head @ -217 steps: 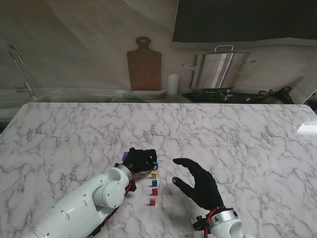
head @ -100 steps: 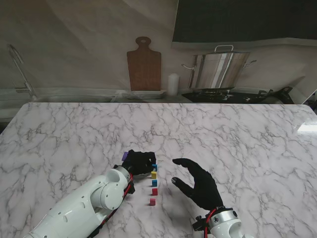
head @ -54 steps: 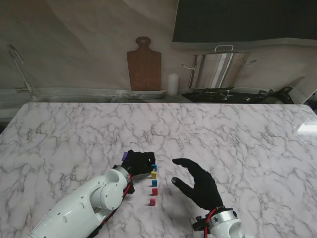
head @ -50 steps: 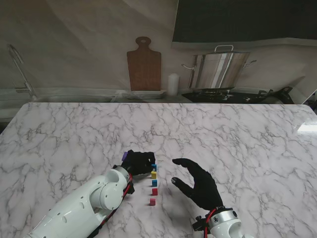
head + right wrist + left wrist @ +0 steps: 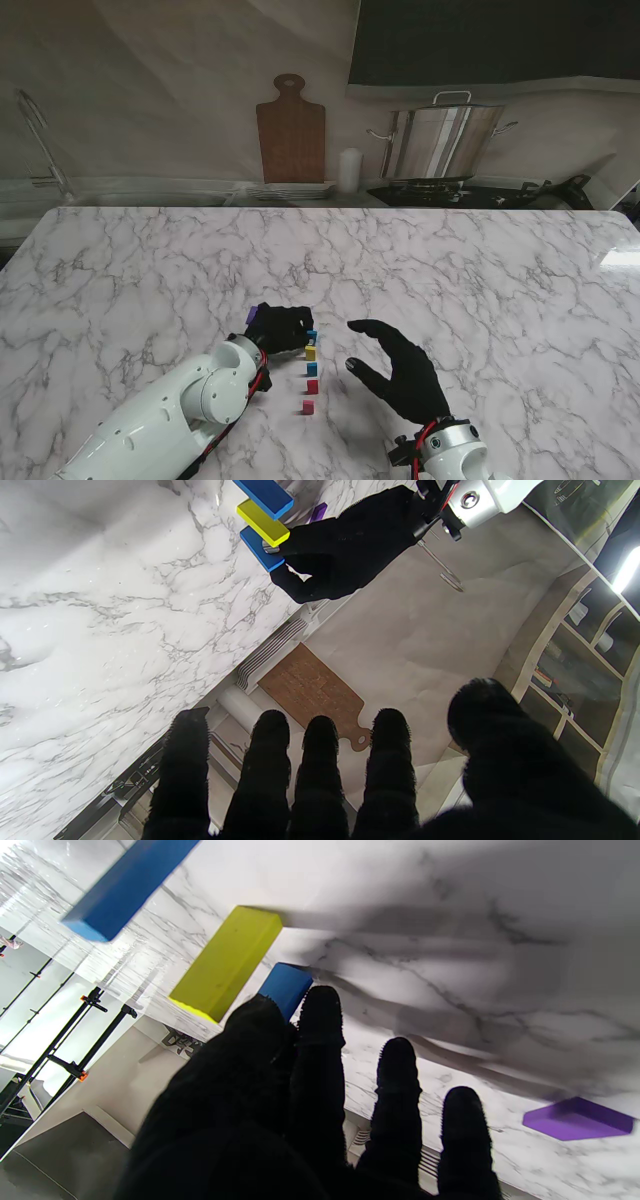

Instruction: Arrange dominoes in a row

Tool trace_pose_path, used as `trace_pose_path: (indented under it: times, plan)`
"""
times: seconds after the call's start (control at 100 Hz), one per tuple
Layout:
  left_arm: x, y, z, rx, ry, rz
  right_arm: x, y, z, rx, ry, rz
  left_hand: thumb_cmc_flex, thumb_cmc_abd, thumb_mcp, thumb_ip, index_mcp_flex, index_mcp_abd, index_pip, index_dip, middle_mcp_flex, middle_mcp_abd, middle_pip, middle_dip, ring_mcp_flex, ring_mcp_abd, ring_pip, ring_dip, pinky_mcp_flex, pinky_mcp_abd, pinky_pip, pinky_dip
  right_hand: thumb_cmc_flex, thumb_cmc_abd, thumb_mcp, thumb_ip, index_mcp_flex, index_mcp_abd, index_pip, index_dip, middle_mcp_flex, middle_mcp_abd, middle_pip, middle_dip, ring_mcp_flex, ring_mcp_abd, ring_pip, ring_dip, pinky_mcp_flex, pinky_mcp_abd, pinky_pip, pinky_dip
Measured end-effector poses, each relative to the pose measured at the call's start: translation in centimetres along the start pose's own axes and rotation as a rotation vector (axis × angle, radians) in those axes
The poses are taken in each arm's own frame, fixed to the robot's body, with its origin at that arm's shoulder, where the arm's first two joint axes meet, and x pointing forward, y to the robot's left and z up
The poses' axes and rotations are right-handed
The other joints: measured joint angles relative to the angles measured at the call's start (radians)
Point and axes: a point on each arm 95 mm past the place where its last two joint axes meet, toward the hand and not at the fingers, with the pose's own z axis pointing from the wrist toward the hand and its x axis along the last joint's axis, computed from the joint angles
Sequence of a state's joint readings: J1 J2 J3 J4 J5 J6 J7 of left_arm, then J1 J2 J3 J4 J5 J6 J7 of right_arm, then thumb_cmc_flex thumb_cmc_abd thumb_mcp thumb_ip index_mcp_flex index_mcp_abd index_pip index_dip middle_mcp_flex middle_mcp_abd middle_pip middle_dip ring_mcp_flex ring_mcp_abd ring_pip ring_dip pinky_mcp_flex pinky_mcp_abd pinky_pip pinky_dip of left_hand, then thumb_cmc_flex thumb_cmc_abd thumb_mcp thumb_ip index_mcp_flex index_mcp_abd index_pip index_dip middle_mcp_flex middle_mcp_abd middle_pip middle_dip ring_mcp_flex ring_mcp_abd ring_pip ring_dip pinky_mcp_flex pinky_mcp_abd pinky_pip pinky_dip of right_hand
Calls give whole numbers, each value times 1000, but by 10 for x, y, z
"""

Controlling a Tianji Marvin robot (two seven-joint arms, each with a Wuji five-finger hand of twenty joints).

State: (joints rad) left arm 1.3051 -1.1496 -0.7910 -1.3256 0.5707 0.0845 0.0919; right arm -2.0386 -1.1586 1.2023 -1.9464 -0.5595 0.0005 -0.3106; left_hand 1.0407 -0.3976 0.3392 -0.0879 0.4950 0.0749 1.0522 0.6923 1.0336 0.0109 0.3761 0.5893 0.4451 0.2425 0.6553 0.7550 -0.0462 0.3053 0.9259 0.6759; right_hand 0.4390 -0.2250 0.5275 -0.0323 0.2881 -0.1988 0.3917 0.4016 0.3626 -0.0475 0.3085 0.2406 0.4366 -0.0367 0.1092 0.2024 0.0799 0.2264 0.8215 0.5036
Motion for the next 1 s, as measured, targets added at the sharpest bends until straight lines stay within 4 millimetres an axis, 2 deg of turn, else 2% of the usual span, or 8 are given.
trace_pose_path:
  times: [1.0]
  plan:
    - [3, 2, 3, -3, 3, -13, 0, 1, 0, -3, -1, 0, 0, 11, -10, 0, -1, 0, -10, 0, -1, 0, -12, -23, -14, -4, 4, 9, 0, 0, 0, 6, 0, 0, 0, 0, 0, 0, 0, 0, 0, 0, 0, 0, 0, 0, 0, 0, 1, 0, 11, 0]
